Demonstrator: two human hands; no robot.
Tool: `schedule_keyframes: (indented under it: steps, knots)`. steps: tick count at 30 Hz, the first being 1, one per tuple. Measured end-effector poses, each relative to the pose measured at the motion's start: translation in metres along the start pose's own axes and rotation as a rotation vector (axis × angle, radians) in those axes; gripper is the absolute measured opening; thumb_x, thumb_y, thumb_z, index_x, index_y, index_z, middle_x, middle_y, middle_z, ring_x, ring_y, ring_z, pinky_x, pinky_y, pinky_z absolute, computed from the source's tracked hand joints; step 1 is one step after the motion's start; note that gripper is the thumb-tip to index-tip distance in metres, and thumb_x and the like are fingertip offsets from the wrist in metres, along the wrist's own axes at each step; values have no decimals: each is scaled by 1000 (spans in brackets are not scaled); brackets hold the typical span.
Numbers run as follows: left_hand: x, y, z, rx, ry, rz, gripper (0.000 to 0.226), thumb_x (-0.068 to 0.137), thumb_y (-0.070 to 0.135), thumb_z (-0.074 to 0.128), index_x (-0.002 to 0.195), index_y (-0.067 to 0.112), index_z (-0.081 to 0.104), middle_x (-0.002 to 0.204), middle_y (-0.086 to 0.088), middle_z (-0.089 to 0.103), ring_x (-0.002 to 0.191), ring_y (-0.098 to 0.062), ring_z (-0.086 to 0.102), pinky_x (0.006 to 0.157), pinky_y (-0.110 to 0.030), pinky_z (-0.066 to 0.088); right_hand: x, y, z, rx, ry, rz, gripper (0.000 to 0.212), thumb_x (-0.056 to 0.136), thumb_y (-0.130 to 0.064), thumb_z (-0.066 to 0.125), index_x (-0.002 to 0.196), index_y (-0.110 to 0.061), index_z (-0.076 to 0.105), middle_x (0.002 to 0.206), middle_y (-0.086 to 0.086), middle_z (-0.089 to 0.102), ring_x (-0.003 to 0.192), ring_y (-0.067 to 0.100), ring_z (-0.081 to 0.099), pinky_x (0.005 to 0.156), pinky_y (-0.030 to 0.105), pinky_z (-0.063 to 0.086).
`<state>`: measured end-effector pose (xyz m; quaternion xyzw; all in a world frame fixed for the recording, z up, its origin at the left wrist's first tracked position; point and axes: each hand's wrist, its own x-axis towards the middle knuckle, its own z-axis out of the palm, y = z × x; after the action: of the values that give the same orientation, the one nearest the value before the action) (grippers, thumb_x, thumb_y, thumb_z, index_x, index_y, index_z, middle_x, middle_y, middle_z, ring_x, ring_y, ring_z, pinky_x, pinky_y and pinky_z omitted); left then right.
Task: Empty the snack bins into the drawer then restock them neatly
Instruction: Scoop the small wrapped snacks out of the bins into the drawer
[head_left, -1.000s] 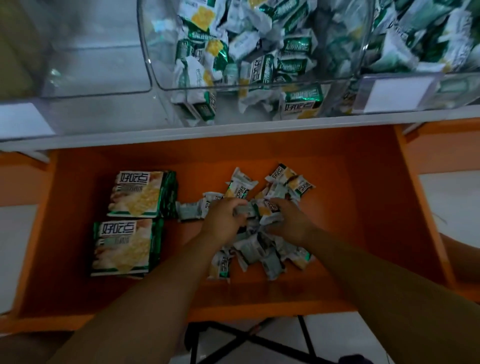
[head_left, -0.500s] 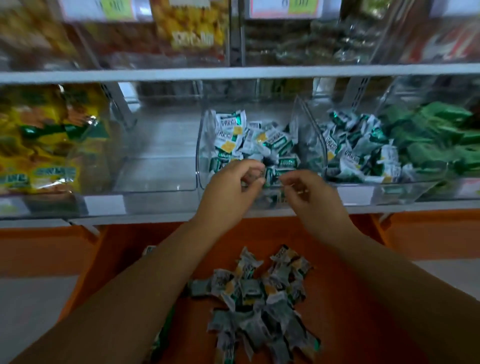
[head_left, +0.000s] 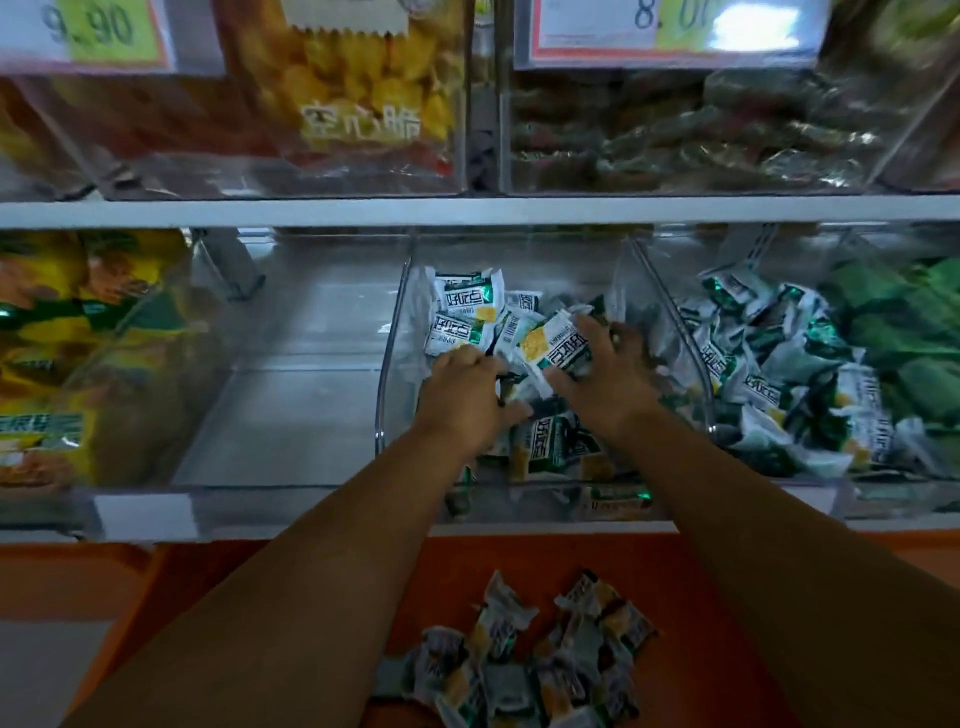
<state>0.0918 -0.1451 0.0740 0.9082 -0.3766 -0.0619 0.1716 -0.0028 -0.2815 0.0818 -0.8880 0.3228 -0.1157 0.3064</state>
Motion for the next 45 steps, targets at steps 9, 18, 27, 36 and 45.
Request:
schedule_keyframes:
  steps: [9, 18, 27, 36, 45]
  knots:
    - [1, -8, 11, -51, 74, -4, 38, 85, 34, 72, 114, 10, 68, 125, -8, 50, 117, -25, 39, 90, -31, 38, -1, 4, 2, 251, 28, 41, 86, 79, -48, 73, 147, -36, 23, 150, 0, 11, 136, 33, 32, 108, 45, 39]
    - [1, -6, 9, -242, 156, -34, 25, 92, 26, 63, 111, 13, 72, 110, -11, 62, 106, -29, 55, 87, -40, 47, -5, -1, -3, 282, 59, 34, 54, 80, -36, 76, 125, -14, 55, 143, 2, 27, 105, 11, 44, 86, 21, 42]
    - [-16, 8, -10, -207, 249, 59, 24, 101, 24, 51, 114, 11, 67, 99, -11, 71, 86, -27, 64, 78, -37, 51, -18, -4, -17, 472, 73, 21, 43, 84, -20, 74, 111, -19, 41, 111, 3, 52, 93, 21, 53, 67, 27, 43]
    - [-42, 9, -24, -242, 259, -24, 25, 101, 19, 52, 117, 7, 66, 114, -15, 67, 99, -28, 62, 79, -30, 46, -26, -7, -21, 481, -170, 103, 80, 85, -22, 73, 150, -16, 28, 158, 6, 26, 141, 27, 31, 100, 33, 37]
    - [-50, 8, -20, -274, 349, -11, 22, 100, 20, 55, 114, 8, 66, 109, -13, 67, 94, -27, 62, 72, -26, 39, -24, -9, -16, 408, -204, 98, 78, 83, -24, 75, 147, -13, 32, 154, 8, 31, 134, 28, 39, 90, 28, 36]
